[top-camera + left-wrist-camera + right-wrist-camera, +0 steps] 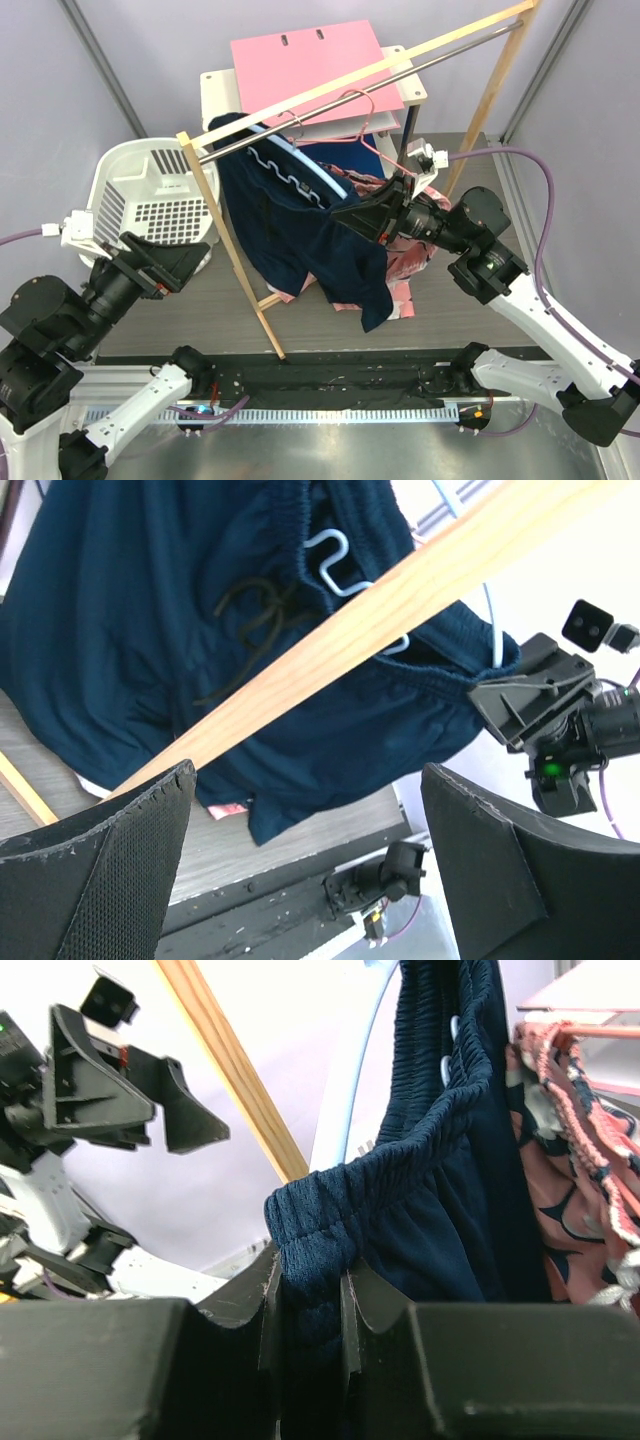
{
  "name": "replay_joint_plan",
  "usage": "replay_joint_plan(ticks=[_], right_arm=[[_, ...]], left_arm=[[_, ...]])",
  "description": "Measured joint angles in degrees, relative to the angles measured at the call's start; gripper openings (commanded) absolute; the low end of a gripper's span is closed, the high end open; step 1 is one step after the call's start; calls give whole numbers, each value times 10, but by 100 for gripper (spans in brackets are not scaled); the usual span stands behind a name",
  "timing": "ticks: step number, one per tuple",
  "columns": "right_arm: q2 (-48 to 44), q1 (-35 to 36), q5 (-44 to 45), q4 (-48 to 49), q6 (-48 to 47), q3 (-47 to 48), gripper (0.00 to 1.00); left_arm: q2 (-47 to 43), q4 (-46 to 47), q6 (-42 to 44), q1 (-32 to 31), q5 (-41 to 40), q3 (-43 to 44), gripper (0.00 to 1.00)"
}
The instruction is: Remove the shorts from the hanger
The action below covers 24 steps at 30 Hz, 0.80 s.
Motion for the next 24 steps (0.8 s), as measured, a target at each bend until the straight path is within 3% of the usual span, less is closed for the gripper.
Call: replay_joint_plan(ticks=[14,24], right_arm=[[0,1,-19,42,51,-3,1],[-19,1,-35,89,89,-29,1]], left_arm=[[-30,11,-58,0,-65,-9,92],[-61,40,-116,0,-70,-70,91]])
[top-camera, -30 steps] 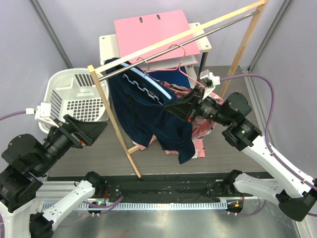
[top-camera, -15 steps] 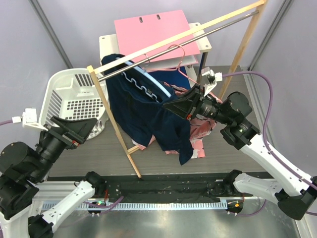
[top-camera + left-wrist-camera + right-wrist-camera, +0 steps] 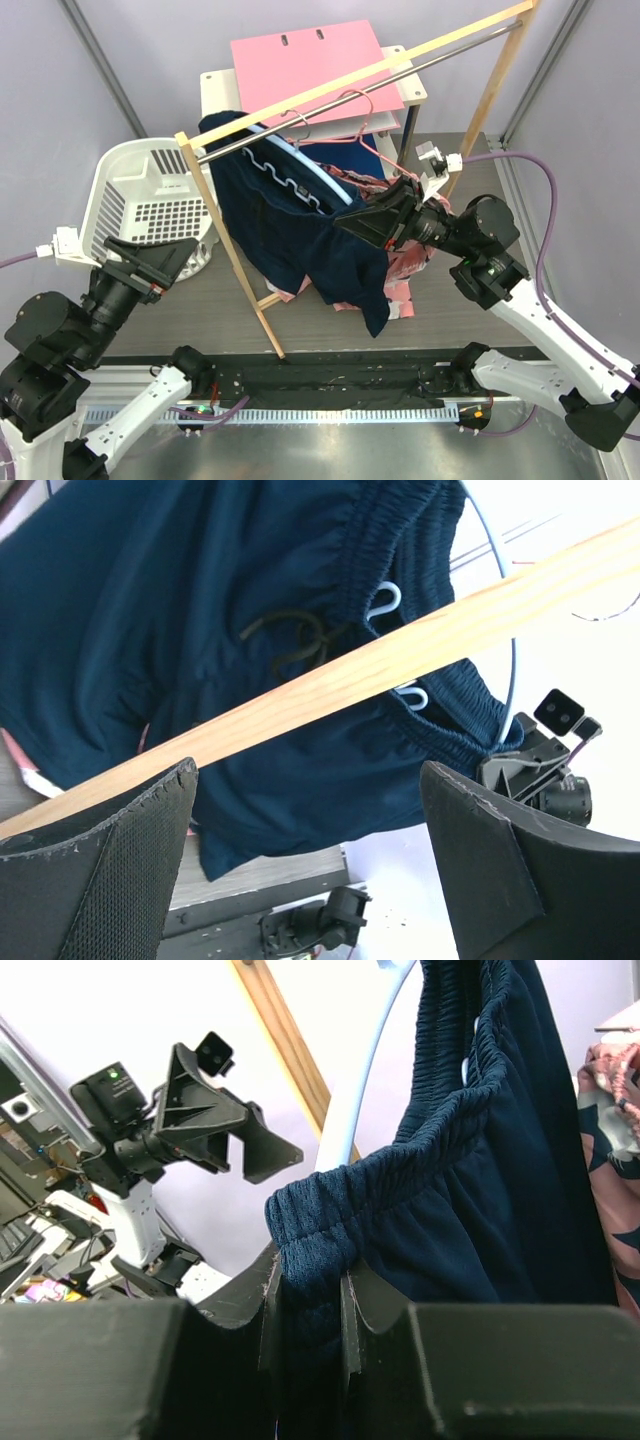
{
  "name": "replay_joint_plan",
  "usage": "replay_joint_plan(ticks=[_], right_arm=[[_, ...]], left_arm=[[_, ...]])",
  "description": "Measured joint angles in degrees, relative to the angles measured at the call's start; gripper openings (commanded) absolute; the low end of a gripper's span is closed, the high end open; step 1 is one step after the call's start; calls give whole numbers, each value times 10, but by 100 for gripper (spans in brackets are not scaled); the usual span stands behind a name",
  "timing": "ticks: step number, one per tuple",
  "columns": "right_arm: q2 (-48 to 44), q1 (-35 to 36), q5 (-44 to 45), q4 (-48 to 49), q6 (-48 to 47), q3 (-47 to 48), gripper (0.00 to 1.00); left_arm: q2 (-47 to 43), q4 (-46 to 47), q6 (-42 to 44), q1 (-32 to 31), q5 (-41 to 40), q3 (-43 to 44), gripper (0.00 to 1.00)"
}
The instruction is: Remove the shorts from the hanger
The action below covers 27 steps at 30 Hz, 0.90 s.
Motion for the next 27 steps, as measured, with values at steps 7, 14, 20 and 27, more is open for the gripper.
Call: replay_joint_plan(ticks=[7,14,20,27], right_arm=[[-25,0,-13,25,3,-17,1],[-101,0,-17,33,0,-78,1],[-183,0,-1,-52,-18,-111,1],[-186,0,0,-133,-50,-115,1]], left_arm=[[0,23,-31,0,0,-5,91],[0,37,-31,0,6,-8,86],[5,20,-49,0,-2,-8,74],[47,-71,-151,0,-82,-16,71]])
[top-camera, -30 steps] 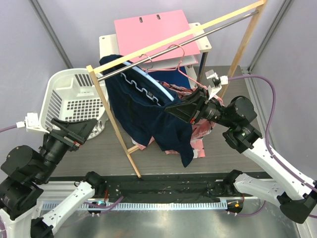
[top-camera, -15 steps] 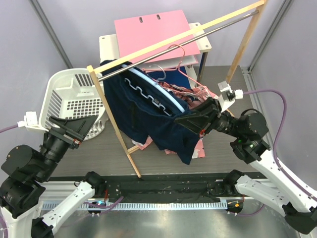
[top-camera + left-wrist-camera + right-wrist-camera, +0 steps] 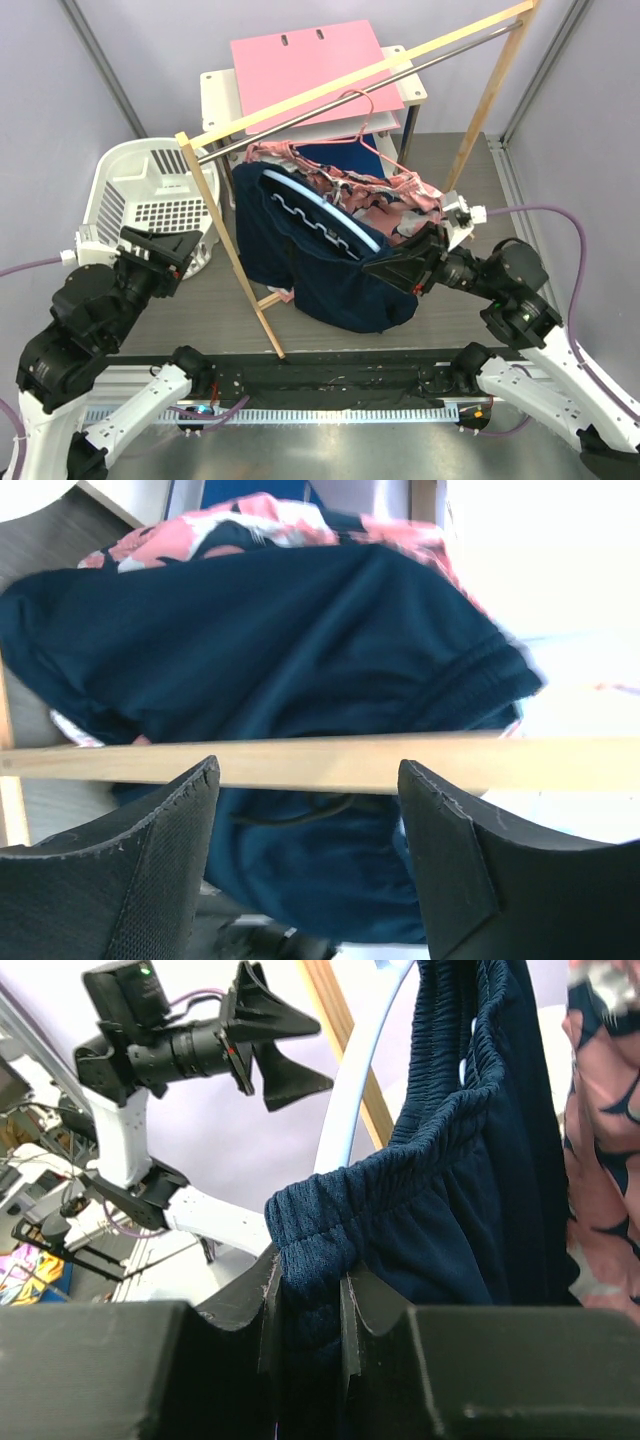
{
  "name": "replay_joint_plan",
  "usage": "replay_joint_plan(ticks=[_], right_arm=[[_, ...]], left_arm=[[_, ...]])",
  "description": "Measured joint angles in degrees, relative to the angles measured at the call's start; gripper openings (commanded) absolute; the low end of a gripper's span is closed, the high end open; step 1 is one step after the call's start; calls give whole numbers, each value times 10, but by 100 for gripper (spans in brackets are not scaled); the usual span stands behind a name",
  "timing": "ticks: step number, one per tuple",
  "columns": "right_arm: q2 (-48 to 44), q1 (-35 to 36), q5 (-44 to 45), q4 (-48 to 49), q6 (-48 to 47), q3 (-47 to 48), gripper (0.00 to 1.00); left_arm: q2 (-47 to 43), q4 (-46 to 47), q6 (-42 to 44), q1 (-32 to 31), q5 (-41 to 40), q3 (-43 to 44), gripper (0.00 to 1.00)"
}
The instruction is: Remove the shorts from the hanger
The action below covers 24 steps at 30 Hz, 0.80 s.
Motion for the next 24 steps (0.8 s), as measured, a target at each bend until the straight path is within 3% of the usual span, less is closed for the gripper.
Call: replay_joint_plan(ticks=[8,17,24], right_arm=[[100,0,-16,-1,-21,0,1],[169,0,-36,34,-9,5,1],[246,1,-80,81,24,35,1]], left_arm=[[42,33,-84,0,-23,-42,72],[95,92,-203,0,-11,-34,58],[92,147,-319,0,7,-76,57]])
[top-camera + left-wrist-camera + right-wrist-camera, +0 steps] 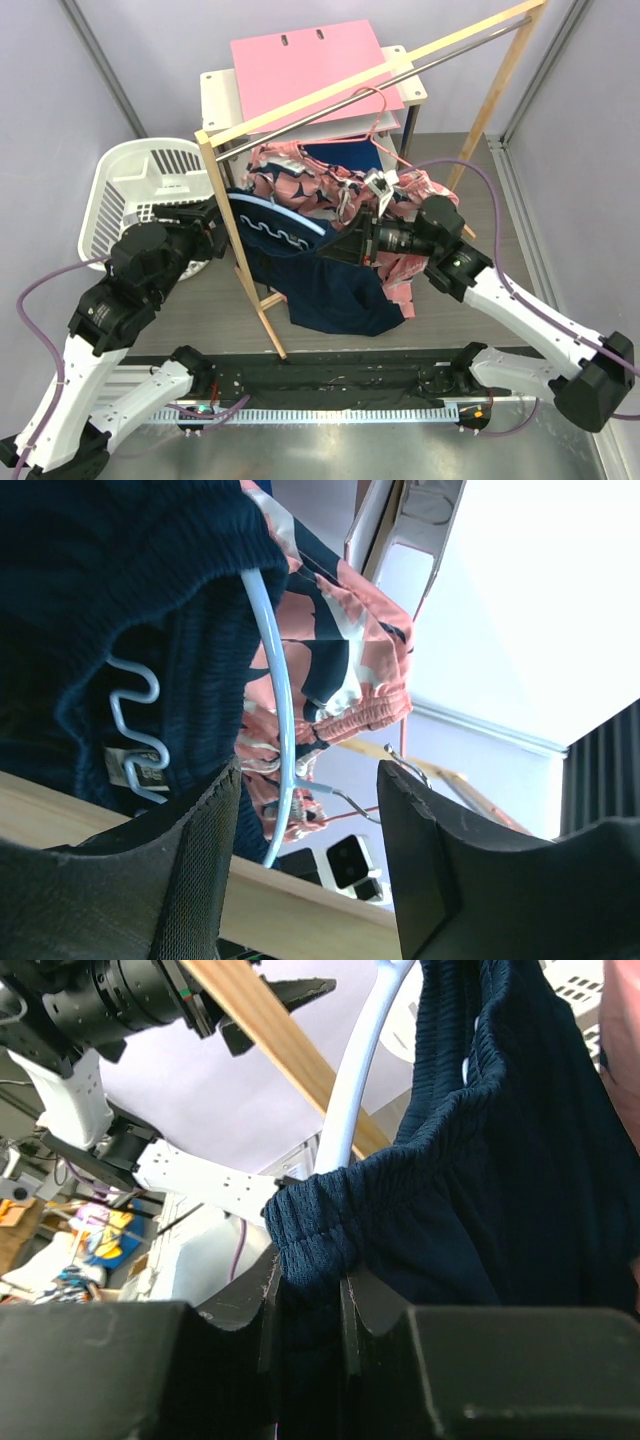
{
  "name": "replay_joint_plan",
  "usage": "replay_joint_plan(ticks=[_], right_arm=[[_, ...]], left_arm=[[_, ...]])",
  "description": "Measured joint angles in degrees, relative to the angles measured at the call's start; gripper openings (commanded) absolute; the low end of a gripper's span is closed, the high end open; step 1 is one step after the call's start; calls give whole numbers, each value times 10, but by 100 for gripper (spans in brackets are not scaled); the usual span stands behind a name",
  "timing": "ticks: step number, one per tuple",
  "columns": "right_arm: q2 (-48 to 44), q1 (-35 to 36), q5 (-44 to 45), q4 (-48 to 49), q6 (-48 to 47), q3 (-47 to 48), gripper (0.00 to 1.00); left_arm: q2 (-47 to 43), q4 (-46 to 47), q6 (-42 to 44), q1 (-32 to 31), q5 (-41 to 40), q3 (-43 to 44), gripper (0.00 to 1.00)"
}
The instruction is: Remove the shorts from the hanger
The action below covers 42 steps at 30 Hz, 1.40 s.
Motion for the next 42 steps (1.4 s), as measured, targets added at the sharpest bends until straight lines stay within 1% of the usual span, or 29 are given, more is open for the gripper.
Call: replay_joint_plan(ticks=[6,12,14,18,29,37,38,39,40,41,42], right_arm=[[64,17,-13,22,26,46,1],[96,57,-13,46,35,64,1],[106,69,-13,54,36,67,1],[131,85,-13,65,40,77,1],[135,86,-17,74,46,78,1],[139,86,-29,94,65,81,1],[142,86,-31,98,70,83,1],[143,86,-33,102,75,83,1],[145,86,-36,106,79,83,1],[146,86,-38,110,84,83,1],[146,86,-40,113,88,83,1]], left_arm=[[3,14,-31,0,0,-1,55],[3,28,-48,0,-5,-16,49],[0,31,-56,0,-12,-26,45],[-10,38,-61,0,-32,-42,42],[-7,60,-70,0,-56,-68,35],[-2,96,-68,2,-61,-90,33],[0,103,-68,4,-60,-92,30],[3,110,-66,6,-60,-94,22],[7,117,-66,8,-60,-94,17],[12,125,-65,9,-57,-94,5],[16,131,-63,9,-56,-94,2]])
